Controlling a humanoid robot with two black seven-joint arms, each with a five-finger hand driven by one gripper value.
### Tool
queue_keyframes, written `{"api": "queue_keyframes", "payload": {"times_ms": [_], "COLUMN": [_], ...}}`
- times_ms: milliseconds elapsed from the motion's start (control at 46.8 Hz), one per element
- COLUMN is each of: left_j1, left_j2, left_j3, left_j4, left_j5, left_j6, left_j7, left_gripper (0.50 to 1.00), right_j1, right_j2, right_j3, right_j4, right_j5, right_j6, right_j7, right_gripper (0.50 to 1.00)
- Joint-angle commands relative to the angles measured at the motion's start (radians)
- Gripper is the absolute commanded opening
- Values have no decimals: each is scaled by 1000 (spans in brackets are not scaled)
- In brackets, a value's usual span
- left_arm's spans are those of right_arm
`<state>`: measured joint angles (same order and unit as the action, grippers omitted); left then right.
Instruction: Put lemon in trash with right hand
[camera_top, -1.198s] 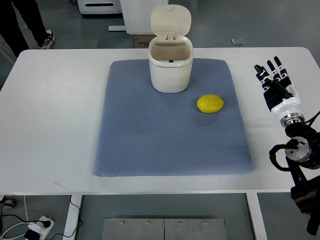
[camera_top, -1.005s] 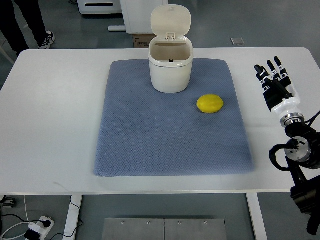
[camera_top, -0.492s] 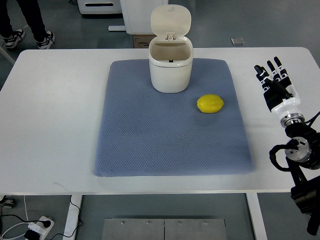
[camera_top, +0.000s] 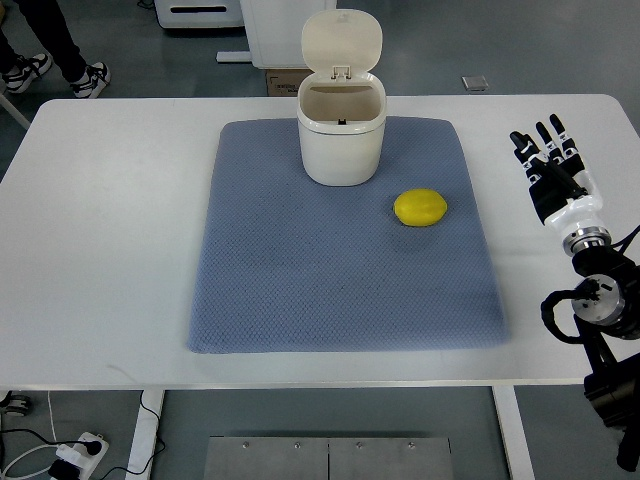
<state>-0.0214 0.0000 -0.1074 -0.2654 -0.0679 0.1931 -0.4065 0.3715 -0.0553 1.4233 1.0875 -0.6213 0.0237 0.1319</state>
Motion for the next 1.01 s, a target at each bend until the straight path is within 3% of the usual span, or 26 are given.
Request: {"api": "queue_keyframes", "payload": {"times_ms": [0, 749, 984], "left_j1": [0, 0, 0], "left_j2": [0, 0, 0], "left_j3": [0, 0, 0], "left_j4": [0, 0, 0], "left_j5": [0, 0, 0], "left_j6": [0, 0, 0], "left_j7": [0, 0, 0], "left_gripper": [1000, 1000, 1000], "right_j1": [0, 12, 26], "right_j2": [0, -24, -126], "right_j3": [-1, -18, -191], "right_j4": [0, 5, 2], "right_j5": [0, -6, -31], "right_j6": [-1, -1, -2], "right_j7": [5, 5, 49], "right_gripper": [998, 998, 995]}}
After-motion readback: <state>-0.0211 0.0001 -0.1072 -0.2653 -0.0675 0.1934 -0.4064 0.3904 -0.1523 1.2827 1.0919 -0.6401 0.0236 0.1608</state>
